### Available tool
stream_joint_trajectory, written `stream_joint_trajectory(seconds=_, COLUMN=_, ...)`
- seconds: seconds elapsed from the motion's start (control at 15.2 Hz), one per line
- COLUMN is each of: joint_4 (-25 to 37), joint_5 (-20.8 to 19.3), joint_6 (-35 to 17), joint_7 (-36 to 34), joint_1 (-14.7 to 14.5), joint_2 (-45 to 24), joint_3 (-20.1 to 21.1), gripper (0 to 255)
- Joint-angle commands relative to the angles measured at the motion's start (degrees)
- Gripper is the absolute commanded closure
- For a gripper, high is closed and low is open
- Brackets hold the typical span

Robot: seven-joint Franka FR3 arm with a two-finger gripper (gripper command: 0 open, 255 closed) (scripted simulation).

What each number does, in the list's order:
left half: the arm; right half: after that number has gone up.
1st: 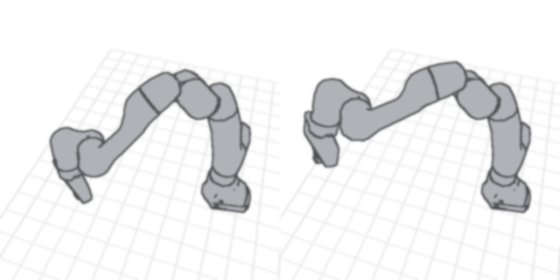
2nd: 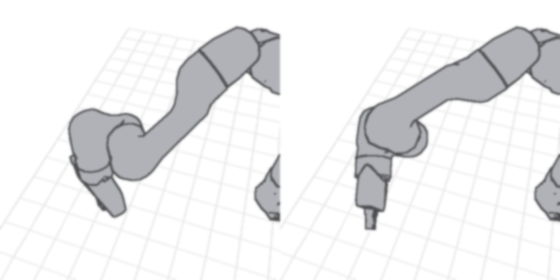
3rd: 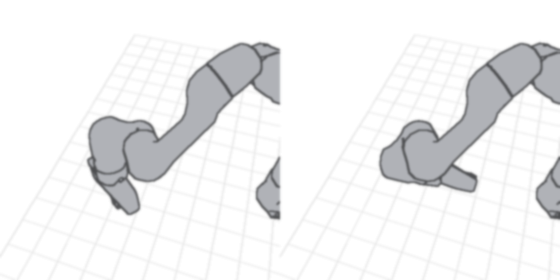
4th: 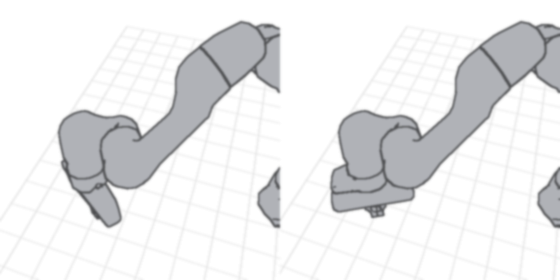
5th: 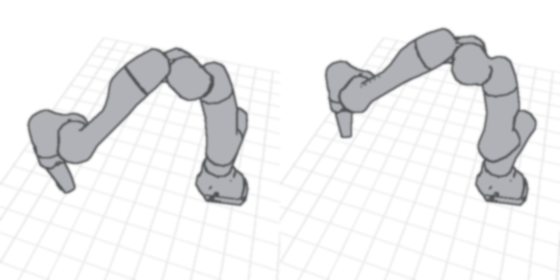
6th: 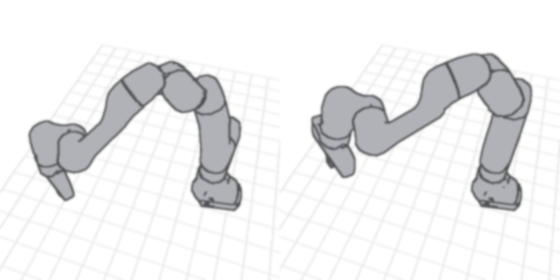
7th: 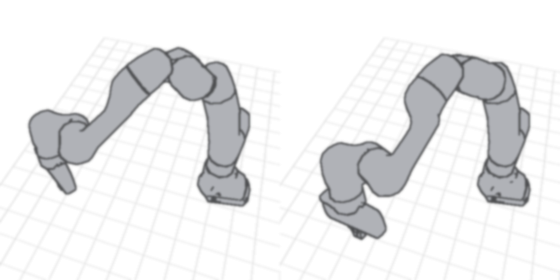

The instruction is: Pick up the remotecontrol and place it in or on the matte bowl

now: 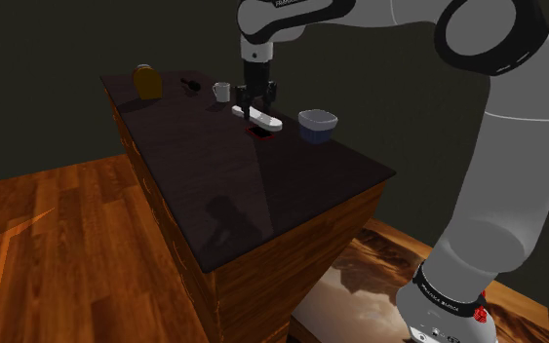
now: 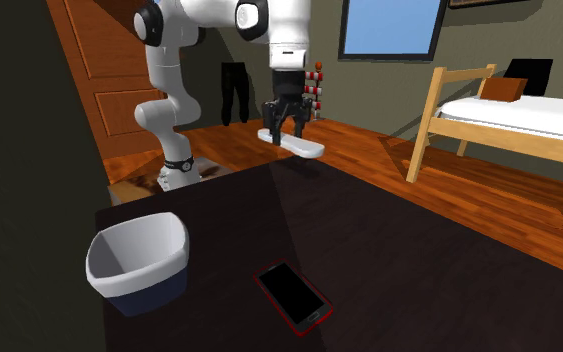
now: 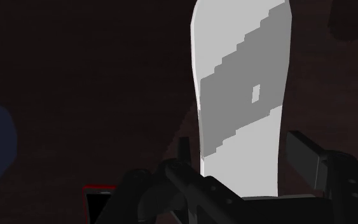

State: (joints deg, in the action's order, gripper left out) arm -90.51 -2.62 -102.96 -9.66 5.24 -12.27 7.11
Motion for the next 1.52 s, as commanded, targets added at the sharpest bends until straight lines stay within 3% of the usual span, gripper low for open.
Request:
stream_joint_trajectory(seconds=0.0, joint_4=0.4, joint_5=0.2, joint_6=0.5, joint_7=2.5, joint_1=1.4, joint_2=0.2, joint_3=-0.9, gripper=255)
stream_joint_trajectory(seconds=0.79, joint_4=6.6, joint_5=1.5, joint_6=2.2, joint_7=17.4, joint_1=10.6, joint_2=-4.0, joint_3=-6.4, gripper=255)
stream_joint_trajectory(seconds=1.45, joint_4=22.5, joint_5=3.1, joint_6=7.5, joint_7=28.8, joint_1=18.7, joint_2=-14.5, joint_3=-9.9, gripper=255)
